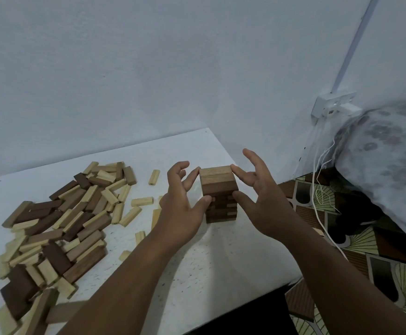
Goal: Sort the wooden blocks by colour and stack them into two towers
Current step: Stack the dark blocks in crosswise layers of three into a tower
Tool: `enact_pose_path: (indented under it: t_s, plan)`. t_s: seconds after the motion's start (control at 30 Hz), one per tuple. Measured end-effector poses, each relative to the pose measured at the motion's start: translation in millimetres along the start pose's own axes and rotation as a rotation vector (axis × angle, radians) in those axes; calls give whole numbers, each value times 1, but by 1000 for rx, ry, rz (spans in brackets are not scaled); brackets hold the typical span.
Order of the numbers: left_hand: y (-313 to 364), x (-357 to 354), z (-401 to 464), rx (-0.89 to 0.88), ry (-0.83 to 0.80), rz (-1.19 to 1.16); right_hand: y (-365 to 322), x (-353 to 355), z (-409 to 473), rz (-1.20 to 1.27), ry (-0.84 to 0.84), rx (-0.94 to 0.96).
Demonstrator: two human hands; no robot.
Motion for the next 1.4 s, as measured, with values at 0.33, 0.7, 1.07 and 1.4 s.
enact_pose_path:
  t_s: [0.33, 0.7, 1.07, 1.4]
  plan:
    - [-1, 3, -10, 54, -59, -22, 4, 1, -9, 96, -34, -120]
    - [9, 75, -73, 51, 144, -11, -72, -29, -31, 116, 21, 54]
    - [-21, 192, -172, 127, 291, 254, -132, -177, -79, 119, -282, 208]
    - [-76, 208, -215, 227, 246, 470, -139, -256, -107, -221, -512, 172]
Point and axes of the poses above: each hand's wrist, its own z-axis towards the middle knuckle, its own x-axis out of the back of the hand, y = z × x, the point moved 8 cm from there along z, towards the middle knuckle, and after that the axes turned 8 degrees about -x, right-handed, at the moved point
